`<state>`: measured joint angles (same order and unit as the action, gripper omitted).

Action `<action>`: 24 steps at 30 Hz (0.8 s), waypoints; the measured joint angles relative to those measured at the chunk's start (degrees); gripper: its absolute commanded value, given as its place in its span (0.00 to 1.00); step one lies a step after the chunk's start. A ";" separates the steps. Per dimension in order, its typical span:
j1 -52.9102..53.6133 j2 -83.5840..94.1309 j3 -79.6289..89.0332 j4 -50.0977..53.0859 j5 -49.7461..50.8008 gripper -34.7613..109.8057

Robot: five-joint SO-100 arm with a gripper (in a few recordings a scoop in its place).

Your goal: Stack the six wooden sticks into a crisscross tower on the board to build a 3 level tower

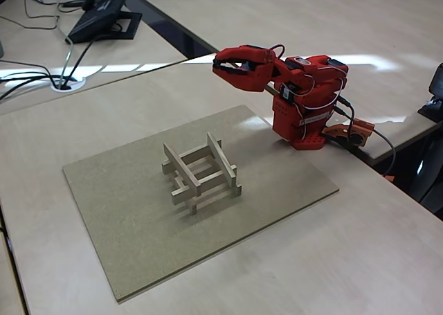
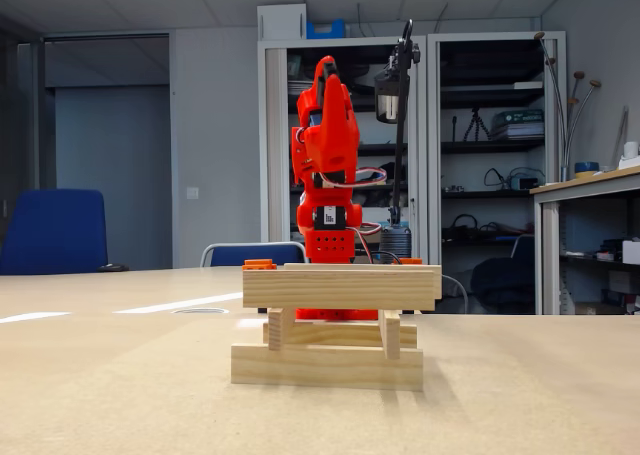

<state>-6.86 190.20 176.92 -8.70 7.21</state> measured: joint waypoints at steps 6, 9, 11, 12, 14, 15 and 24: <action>2.64 0.09 2.99 -13.89 0.00 0.24; 2.37 -0.70 2.99 -17.75 0.53 0.24; 3.25 -0.53 2.99 -22.50 0.53 0.24; 3.52 -0.53 2.99 -25.31 0.53 0.24; 4.83 -0.35 2.99 -31.73 0.53 0.24; 5.71 -0.18 2.99 -35.42 0.53 0.24; 10.11 0.35 2.99 -68.20 0.44 0.24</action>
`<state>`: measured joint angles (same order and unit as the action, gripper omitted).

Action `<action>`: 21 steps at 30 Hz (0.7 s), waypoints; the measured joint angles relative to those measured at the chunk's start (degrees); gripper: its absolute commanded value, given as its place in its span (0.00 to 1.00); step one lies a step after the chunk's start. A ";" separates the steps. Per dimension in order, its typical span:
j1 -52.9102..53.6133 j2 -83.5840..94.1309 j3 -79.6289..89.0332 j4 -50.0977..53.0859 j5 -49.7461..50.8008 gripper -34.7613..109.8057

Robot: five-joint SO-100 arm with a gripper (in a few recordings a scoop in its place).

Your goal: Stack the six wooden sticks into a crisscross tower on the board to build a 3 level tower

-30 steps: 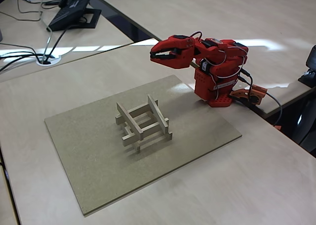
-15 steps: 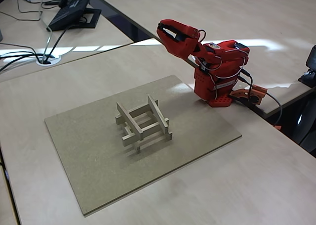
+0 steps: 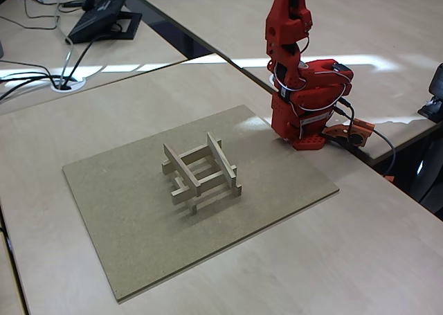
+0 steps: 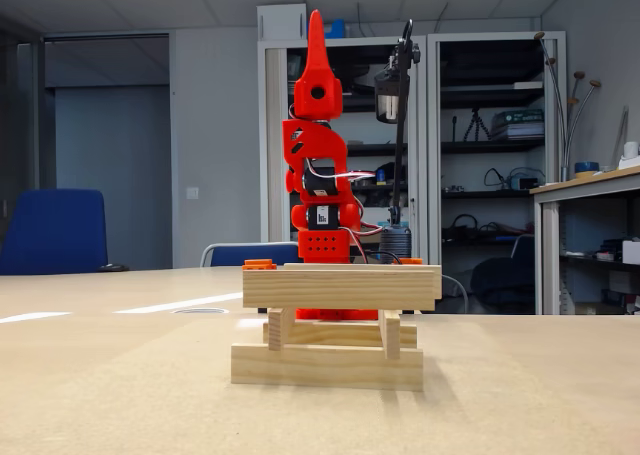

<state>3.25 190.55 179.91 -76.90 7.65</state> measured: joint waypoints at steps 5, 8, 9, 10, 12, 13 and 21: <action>0.35 0.00 0.00 -12.30 0.00 0.24; 0.35 0.00 0.00 -19.60 0.00 0.24; 0.35 0.00 0.00 -22.06 0.00 0.24; 0.35 0.00 0.00 -23.73 0.00 0.24; 0.35 0.00 0.00 -27.51 0.53 0.24; 0.35 0.00 0.00 -29.09 0.79 0.24; 0.35 0.00 0.00 -32.78 1.93 0.24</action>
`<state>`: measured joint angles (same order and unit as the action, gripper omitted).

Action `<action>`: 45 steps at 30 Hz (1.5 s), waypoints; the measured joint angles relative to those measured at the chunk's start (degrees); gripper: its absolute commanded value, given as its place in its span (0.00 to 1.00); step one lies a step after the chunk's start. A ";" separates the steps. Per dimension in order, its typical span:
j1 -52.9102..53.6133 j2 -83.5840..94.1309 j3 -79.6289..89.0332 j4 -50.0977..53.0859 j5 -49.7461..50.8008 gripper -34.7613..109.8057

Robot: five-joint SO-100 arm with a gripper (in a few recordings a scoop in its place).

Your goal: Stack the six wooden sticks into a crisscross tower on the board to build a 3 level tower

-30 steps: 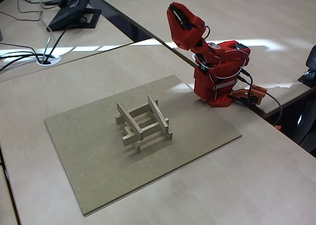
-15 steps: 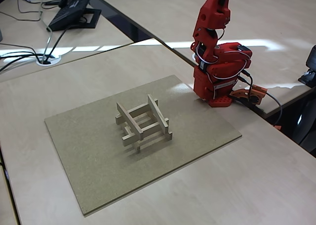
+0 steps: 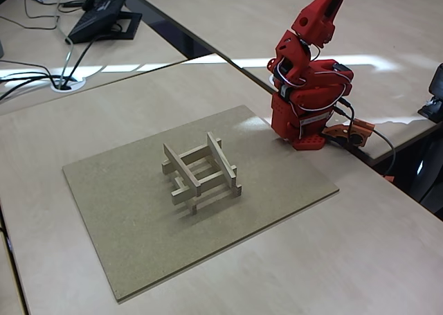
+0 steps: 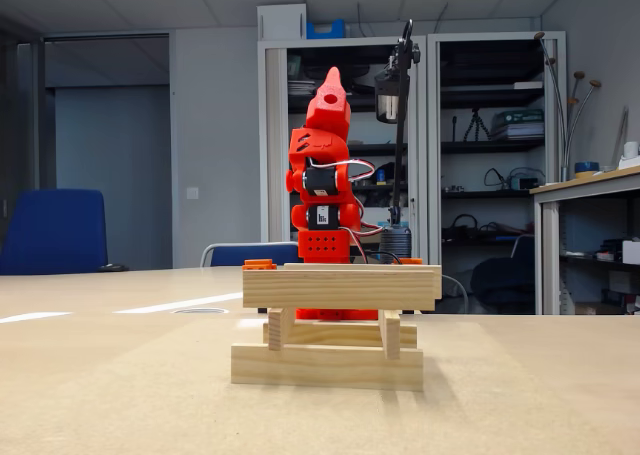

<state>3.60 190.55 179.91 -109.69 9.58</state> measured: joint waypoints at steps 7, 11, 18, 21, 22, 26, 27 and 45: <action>0.00 0.00 0.00 0.00 0.97 0.24; 0.00 0.00 0.00 0.00 0.97 0.24; 0.00 0.00 0.00 0.00 0.97 0.24; 0.00 0.00 0.00 0.00 0.97 0.24; 0.00 0.00 0.00 0.00 0.97 0.24; 0.00 0.00 0.00 0.00 0.97 0.24; 0.00 0.00 0.00 0.00 0.97 0.24; 0.00 0.00 0.00 0.00 0.97 0.24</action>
